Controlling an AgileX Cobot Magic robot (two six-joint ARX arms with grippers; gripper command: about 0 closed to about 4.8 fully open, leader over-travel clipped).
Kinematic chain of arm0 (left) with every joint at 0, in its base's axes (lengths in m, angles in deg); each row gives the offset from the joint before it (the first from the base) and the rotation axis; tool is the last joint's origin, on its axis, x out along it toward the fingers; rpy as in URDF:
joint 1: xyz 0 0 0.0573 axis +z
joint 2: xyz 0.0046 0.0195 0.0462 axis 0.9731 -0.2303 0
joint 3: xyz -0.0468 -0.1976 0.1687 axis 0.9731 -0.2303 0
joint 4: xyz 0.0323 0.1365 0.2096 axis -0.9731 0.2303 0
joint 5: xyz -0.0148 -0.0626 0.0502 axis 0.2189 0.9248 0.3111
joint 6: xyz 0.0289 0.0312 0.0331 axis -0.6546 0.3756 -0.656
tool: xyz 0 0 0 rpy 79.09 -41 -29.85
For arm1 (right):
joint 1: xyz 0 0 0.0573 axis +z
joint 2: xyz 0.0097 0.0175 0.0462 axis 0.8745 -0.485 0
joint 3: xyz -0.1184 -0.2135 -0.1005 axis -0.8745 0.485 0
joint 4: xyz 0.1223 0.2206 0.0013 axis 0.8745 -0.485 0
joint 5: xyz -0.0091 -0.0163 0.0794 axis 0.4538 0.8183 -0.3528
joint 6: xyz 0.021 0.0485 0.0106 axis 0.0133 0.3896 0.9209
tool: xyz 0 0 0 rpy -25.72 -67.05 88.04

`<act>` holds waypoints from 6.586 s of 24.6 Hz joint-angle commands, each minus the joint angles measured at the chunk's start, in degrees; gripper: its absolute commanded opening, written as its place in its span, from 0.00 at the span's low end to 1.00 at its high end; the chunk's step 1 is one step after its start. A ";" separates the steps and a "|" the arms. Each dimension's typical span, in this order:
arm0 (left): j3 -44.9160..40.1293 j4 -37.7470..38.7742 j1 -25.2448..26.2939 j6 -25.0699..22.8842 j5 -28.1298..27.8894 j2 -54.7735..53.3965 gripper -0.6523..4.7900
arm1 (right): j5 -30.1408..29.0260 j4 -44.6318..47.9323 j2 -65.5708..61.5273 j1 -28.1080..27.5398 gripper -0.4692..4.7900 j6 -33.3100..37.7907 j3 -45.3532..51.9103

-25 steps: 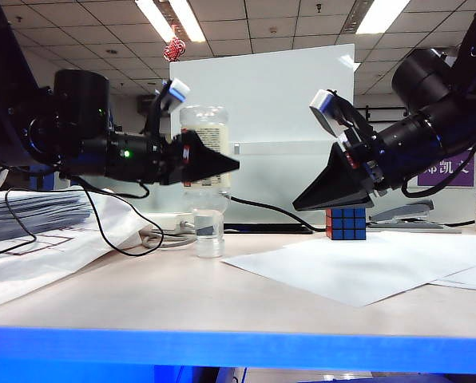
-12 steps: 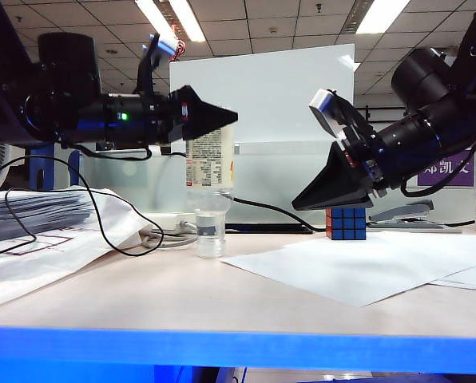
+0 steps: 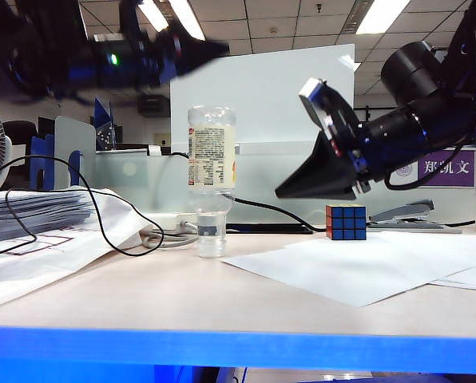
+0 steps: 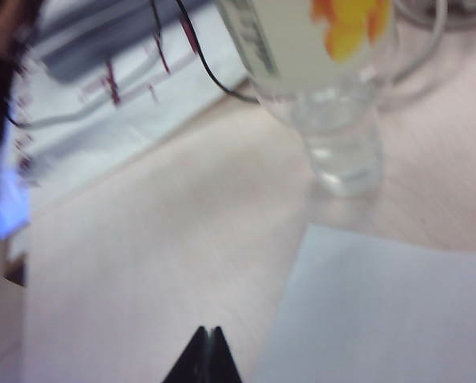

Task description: Flip the plastic bottle upside down.

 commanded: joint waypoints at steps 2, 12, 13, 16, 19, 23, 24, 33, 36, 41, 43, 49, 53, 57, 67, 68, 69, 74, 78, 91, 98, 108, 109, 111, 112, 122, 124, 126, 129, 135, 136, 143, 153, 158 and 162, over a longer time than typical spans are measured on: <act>0.17 -0.57 0.07 5.60 4.55 6.25 0.10 | -3.34 3.19 2.27 0.13 0.07 3.82 -0.26; 0.15 46.47 1.22 -6.58 0.07 38.88 0.11 | 4.85 1.44 24.37 0.00 0.07 8.63 -0.26; 0.15 51.06 1.22 -8.90 -0.15 43.04 0.11 | 5.49 1.09 27.82 0.02 0.07 8.85 -0.26; 0.15 66.95 1.22 -13.31 -13.33 57.18 0.11 | 13.73 -1.16 40.26 0.09 0.07 10.29 -0.26; 0.04 81.18 1.20 -16.11 -22.51 67.49 0.11 | 22.77 -7.89 51.63 0.09 0.07 10.19 -0.26; -1.29 96.87 1.20 -18.86 -31.06 78.58 0.11 | 37.46 -21.51 64.08 0.07 0.07 9.55 0.02; -2.05 98.18 1.20 -18.86 -32.06 79.97 0.11 | 38.93 -23.04 65.57 0.07 0.07 9.44 0.35; -19.41 94.18 1.22 -12.33 -34.88 96.94 0.11 | 41.20 -33.03 79.84 0.07 0.07 7.76 8.15; -25.33 91.06 1.22 -8.52 -35.43 102.53 0.11 | 41.42 -33.00 85.07 0.04 0.07 10.45 11.85; -32.76 93.44 1.20 -5.57 -38.64 106.81 0.11 | 47.80 -34.40 94.03 0.00 0.07 12.17 18.56; -34.14 94.49 1.20 -4.87 -38.64 106.66 0.11 | 48.81 -34.97 97.59 0.00 0.07 13.05 20.85; -39.17 90.20 1.20 -3.17 -38.66 106.84 0.11 | 48.54 -34.86 98.97 0.07 0.07 13.90 27.41; -42.36 86.07 1.20 0.85 -38.88 106.84 0.11 | 48.59 -30.51 99.30 0.04 0.07 18.97 32.98; -46.58 82.09 1.20 1.05 -38.91 106.84 0.11 | 48.63 -20.13 99.23 0.04 0.07 19.06 38.95; -52.74 77.00 1.20 3.34 -38.88 106.84 0.11 | 52.78 -11.34 99.23 -0.02 0.07 18.82 47.91; -52.74 77.09 1.20 4.26 -38.77 106.84 0.11 | 52.76 -11.39 99.21 -0.02 0.07 18.82 48.09; -52.74 77.13 1.20 4.59 -38.77 106.84 0.11 | 52.72 -11.65 99.21 0.00 0.07 18.82 48.11; -52.74 77.18 1.20 4.85 -38.64 106.84 0.11 | 52.61 -11.74 99.23 0.00 0.07 18.82 48.11; -52.74 77.16 1.20 4.87 -38.21 106.84 0.11 | 52.63 -11.74 99.23 0.00 0.07 18.82 48.11; -52.74 77.24 1.20 4.35 -38.23 106.84 0.11 | 52.63 -11.74 99.23 0.00 0.07 18.82 48.11; -54.99 75.60 6.71 -7.13 -42.40 106.84 0.11 | 52.63 -11.76 99.23 0.00 0.07 18.82 48.11; -63.23 67.25 15.91 -2.08 -41.72 106.86 0.11 | 52.63 -11.76 99.23 0.00 0.07 18.82 48.11; -63.23 67.21 15.91 -2.23 -41.77 106.86 0.11 | 52.63 -11.74 99.23 0.00 0.07 18.82 48.11; -63.23 66.86 15.98 -3.43 -42.18 106.86 0.11 | 52.63 -11.74 99.23 0.00 0.07 18.82 48.11; -63.23 66.69 16.17 -3.96 -42.21 106.86 0.11 | 52.63 -11.76 99.23 0.00 0.07 18.82 48.11; -63.23 66.03 17.84 -4.94 -42.18 106.86 0.11 | 52.63 -11.76 99.23 0.00 0.07 18.82 48.11; -63.23 66.05 17.84 -4.50 -41.83 106.86 0.11 | 52.63 -11.74 99.23 0.00 0.07 18.82 48.11; -63.23 66.05 17.84 -4.31 -41.77 106.86 0.11 | 52.63 -11.76 99.23 0.00 0.07 18.82 48.11; -63.23 65.96 17.84 -4.37 -41.75 106.86 0.11 | 52.63 -11.76 99.23 0.00 0.07 18.82 48.11; -63.23 65.99 17.84 -4.37 -41.75 106.86 0.11 | 52.63 -11.74 99.23 0.00 0.07 18.82 48.11; -63.23 65.99 17.84 -4.37 -41.75 106.86 0.11 | 52.63 -11.74 99.23 0.00 0.07 18.82 48.11; -63.23 65.99 17.84 -4.37 -41.75 106.86 0.11 | 52.63 -11.74 99.23 0.00 0.07 18.82 48.11; -63.23 65.99 17.84 -4.37 -41.75 106.86 0.11 | 52.63 -11.76 99.23 0.00 0.07 18.82 48.11; -63.23 65.99 17.84 -4.37 -41.75 106.86 0.11 | 52.63 -11.76 99.23 0.00 0.07 18.82 48.11; -63.23 65.99 17.84 -4.37 -41.75 106.86 0.11 | 52.63 -11.76 99.23 0.00 0.07 18.80 48.11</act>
